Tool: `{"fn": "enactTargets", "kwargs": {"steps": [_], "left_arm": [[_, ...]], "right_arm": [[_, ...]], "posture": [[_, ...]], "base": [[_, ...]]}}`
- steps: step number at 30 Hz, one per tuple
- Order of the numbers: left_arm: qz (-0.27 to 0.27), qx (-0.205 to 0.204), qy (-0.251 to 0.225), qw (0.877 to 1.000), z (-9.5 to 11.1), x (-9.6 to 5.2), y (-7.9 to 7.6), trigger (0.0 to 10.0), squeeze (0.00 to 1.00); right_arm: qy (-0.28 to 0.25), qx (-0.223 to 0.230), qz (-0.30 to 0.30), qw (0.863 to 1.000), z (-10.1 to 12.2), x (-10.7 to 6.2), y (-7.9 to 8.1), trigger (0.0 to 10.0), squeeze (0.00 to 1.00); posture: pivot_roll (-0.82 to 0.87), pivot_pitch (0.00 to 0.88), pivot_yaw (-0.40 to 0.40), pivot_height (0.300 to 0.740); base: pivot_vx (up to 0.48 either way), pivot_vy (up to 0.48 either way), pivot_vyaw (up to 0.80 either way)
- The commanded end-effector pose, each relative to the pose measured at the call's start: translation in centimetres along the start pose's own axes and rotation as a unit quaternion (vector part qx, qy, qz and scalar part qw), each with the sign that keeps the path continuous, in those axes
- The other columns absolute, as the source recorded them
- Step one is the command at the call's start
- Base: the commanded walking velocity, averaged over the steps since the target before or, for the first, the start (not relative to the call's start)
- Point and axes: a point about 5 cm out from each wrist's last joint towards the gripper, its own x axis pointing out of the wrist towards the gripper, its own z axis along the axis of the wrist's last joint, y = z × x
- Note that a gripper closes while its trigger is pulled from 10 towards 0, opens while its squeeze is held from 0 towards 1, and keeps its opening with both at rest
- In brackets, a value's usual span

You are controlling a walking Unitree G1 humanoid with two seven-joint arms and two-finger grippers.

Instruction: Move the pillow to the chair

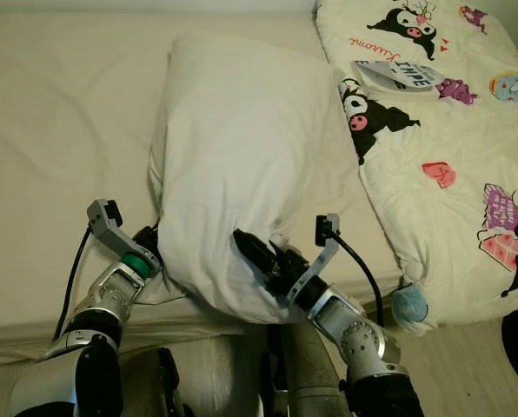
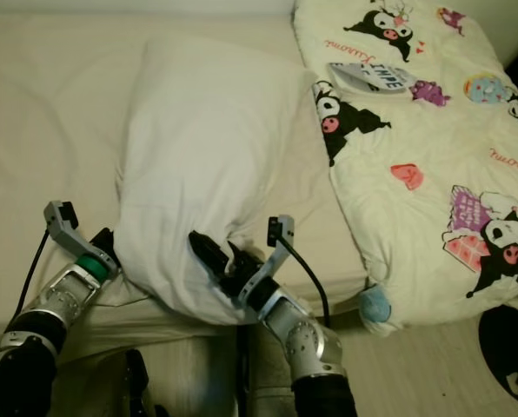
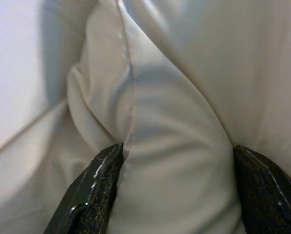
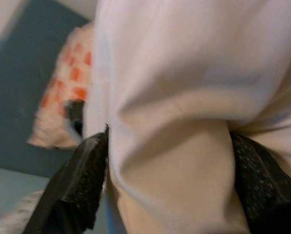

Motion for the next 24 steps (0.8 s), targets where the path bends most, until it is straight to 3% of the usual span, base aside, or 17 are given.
{"fn": "enactTargets", "kwargs": {"steps": [1, 8, 13, 24], "left_arm": [[0.037, -0.016, 0.028, 0.999, -2.7, -0.9, 0.8, 0.0, 0.0], [0.03, -0.013, 0.015, 0.999, -2.8, -0.6, 0.4, 0.0, 0.0], [0.031, 0.013, -0.031, 0.999, -2.1, -0.4, -0.1, 0.0, 0.0], [0.036, 0.003, -0.059, 0.998, -2.5, -0.4, -0.6, 0.0, 0.0]], "right_arm": [[0.067, -0.007, 0.018, 0.998, -3.0, 1.7, 1.3, 0.0, 0.0], [0.061, -0.003, 0.017, 0.998, -2.7, 1.3, 1.0, 0.0, 0.0], [0.051, -0.021, 0.0, 0.998, -1.9, 1.4, 0.5, 0.0, 0.0], [0.033, -0.051, -0.036, 0.998, -1.2, 1.4, -0.8, 0.0, 0.0]], "posture": [[-0.13, 0.185, -0.008, 0.585], [-0.1, 0.168, -0.023, 0.585], [-0.07, 0.135, -0.026, 0.585], [-0.03, 0.097, -0.01, 0.585]], "base": [[0.0, 0.0, 0.0], [0.0, 0.0, 0.0], [0.0, 0.0, 0.0], [0.0, 0.0, 0.0]]}}
